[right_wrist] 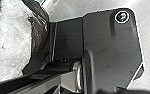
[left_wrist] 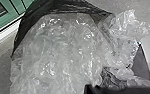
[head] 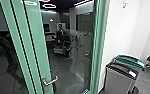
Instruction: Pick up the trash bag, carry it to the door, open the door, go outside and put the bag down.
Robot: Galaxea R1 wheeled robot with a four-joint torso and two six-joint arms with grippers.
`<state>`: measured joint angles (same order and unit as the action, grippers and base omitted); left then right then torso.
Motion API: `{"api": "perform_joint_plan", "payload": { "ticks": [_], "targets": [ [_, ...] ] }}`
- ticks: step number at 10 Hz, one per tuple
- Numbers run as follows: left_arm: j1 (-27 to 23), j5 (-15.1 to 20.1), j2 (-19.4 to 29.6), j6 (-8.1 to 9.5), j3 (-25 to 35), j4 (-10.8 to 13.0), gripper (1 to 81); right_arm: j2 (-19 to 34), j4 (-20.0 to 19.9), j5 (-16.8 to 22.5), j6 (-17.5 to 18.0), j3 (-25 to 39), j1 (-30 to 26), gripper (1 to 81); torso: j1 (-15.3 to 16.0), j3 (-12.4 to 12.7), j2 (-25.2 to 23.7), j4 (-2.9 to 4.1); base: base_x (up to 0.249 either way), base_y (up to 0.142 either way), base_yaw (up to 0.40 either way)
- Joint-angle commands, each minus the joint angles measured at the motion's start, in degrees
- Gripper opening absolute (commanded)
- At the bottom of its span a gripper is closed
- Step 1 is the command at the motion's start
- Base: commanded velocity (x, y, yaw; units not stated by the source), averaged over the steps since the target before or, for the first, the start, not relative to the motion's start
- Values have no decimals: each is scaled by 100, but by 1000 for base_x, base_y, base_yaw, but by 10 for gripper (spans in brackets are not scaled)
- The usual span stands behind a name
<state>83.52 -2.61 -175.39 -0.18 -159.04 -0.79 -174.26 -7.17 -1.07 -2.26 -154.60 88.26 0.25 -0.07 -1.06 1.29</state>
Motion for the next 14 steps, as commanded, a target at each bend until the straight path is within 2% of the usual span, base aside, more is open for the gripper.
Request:
{"api": "perform_joint_plan", "payload": {
  "ticks": [1, 7, 14],
  "targets": [
    [-331, 270, -6, -34, -5, 35, 10, -14, 58, 318, -29, 19, -278, 811, 0, 0, 0, 0, 144, 0, 0],
    [-331, 270, -14, -43, -5, 35, 10, -23, 58, 318, -29, 19, -278, 811, 2, 0, 0, 0, 132, 0, 0],
    [-331, 287, -32, -70, -5, 35, 10, -14, 58, 318, -29, 19, -278, 811, 0, 0, 2, 0, 0, 0, 0]
  ]
}}
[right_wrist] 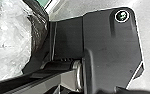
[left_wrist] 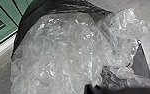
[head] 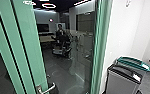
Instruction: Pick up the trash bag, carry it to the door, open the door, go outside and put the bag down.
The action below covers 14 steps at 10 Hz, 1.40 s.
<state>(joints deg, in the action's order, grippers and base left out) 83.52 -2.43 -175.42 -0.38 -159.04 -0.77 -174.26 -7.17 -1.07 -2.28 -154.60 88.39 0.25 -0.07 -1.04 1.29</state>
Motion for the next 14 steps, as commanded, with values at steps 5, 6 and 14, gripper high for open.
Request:
{"api": "perform_joint_plan", "payload": {
  "ticks": [5, 6, 14],
  "targets": [
    [-349, 295, -11, -50, -5, 59, 10, -14, 49, 318, -27, 19, -291, 811, 0, 0, 0, 0, 0, 0, 0],
    [-349, 295, -20, -59, -5, 59, 10, -14, 49, 318, -27, 19, -291, 811, 0, 0, 0, 0, 0, 0, 0],
    [-349, 287, -2, -68, -5, 59, 10, -6, 40, 309, -27, 19, -282, 811, 0, 0, 0, 0, 0, 0, 207]
  ]
}}
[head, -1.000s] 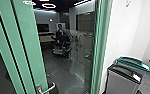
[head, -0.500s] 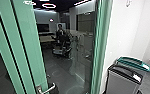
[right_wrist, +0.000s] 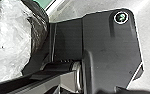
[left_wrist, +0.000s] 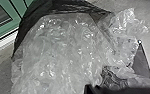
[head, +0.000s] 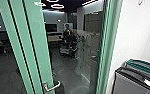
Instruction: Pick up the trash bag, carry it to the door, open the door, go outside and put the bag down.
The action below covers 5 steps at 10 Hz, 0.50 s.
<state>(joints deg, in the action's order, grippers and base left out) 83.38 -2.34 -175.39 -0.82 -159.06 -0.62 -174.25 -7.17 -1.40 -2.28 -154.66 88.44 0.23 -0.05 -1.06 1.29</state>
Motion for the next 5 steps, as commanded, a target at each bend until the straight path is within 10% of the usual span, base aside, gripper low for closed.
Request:
{"api": "perform_joint_plan", "payload": {
  "ticks": [1, 5],
  "targets": [
    [-335, 278, -6, -24, -2, 45, 10, -7, 40, 325, -27, 25, -287, 811, 2, -2, 0, 0, 0, 0, 279],
    [-327, 269, -6, -24, -2, 53, 10, -24, 49, 307, -36, 51, -278, 811, 0, 0, 0, 0, 0, 0, 296]
  ]
}}
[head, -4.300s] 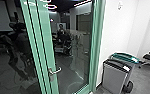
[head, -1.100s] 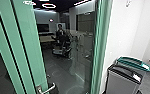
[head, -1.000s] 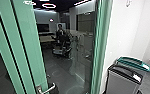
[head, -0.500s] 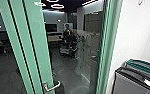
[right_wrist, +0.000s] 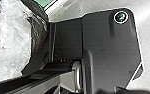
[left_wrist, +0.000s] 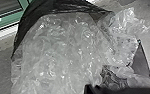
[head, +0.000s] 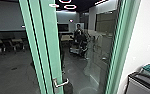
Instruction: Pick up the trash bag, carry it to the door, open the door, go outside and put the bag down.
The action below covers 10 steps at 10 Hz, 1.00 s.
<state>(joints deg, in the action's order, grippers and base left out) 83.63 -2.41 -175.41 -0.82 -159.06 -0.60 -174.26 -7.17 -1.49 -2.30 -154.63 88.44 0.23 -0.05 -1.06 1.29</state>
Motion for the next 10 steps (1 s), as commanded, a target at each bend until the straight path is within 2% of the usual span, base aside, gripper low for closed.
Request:
{"api": "perform_joint_plan", "payload": {
  "ticks": [1, 10],
  "targets": [
    [-342, 277, 6, -24, -2, 51, 10, -23, 49, 316, -33, 48, -278, 811, 0, 0, 0, 0, 0, 0, 301],
    [-334, 268, -12, -33, -2, 77, 10, -14, 75, 307, -34, 21, -270, 811, 2, 0, 0, 0, 0, 0, 303]
  ]
}}
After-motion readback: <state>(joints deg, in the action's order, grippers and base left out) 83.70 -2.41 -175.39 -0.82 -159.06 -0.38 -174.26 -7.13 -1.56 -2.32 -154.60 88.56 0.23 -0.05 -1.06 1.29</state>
